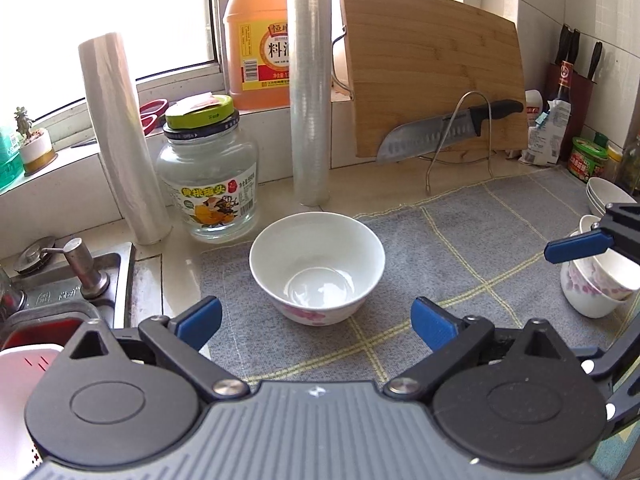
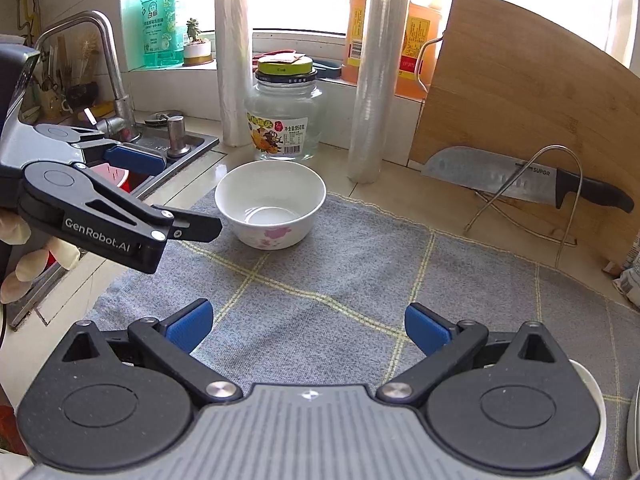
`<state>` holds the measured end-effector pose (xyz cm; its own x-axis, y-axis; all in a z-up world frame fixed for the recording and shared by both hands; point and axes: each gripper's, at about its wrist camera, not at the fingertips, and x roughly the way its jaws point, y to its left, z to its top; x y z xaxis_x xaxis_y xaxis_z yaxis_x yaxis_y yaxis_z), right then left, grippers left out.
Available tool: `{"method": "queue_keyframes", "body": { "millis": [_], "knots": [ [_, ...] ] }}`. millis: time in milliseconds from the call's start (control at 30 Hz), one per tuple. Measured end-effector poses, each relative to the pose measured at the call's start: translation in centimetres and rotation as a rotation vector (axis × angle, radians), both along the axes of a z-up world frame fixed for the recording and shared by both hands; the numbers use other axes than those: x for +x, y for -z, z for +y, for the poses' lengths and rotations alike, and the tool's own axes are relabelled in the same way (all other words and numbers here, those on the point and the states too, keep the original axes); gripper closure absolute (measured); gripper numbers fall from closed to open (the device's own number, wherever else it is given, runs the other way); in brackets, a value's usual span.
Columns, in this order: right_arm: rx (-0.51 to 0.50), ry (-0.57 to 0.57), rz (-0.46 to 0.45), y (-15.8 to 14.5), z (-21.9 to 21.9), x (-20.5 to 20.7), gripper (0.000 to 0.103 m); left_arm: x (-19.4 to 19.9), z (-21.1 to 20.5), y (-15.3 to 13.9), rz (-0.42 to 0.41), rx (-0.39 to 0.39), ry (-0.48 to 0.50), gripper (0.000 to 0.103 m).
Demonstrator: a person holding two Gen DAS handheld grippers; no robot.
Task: Organize plates and bowls
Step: 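Move the left tool to the pink-floral bowl beside the glass jar, then close the left gripper on the floral bowl's rim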
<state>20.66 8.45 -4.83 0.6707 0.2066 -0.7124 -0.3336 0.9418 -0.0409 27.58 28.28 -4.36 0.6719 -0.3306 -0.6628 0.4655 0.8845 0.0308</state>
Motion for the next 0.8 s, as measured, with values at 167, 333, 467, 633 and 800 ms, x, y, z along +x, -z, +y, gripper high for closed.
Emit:
{"method": "queue_keyframes", "body": {
  "millis": [167, 333, 467, 633, 800],
  "knots": [
    [-0.003, 0.005, 0.04, 2.5, 1.2, 1.1, 0.0, 1.7, 0.1, 0.7, 0.024, 0.007, 0.01, 0.003],
    [-0.026, -0.02, 0.057, 4.0, 2.3, 2.2, 0.0, 3.2, -0.1, 1.2, 0.043, 0.017, 0.033, 0.003],
    [-0.039, -0.026, 0.07, 4.9, 2.7, 3.2, 0.0, 4.6, -0.1, 1.6, 0.053, 0.023, 0.048, 0.003],
    [-0.039, -0.042, 0.091, 6.0, 3.1, 4.3, 0.0, 6.4, -0.5, 2.0, 0.061, 0.038, 0.074, 0.003],
    [-0.034, -0.059, 0.098, 6.7, 3.5, 5.3, 0.0, 8.0, -0.9, 2.4, 0.066, 0.053, 0.089, 0.003]
  ]
}}
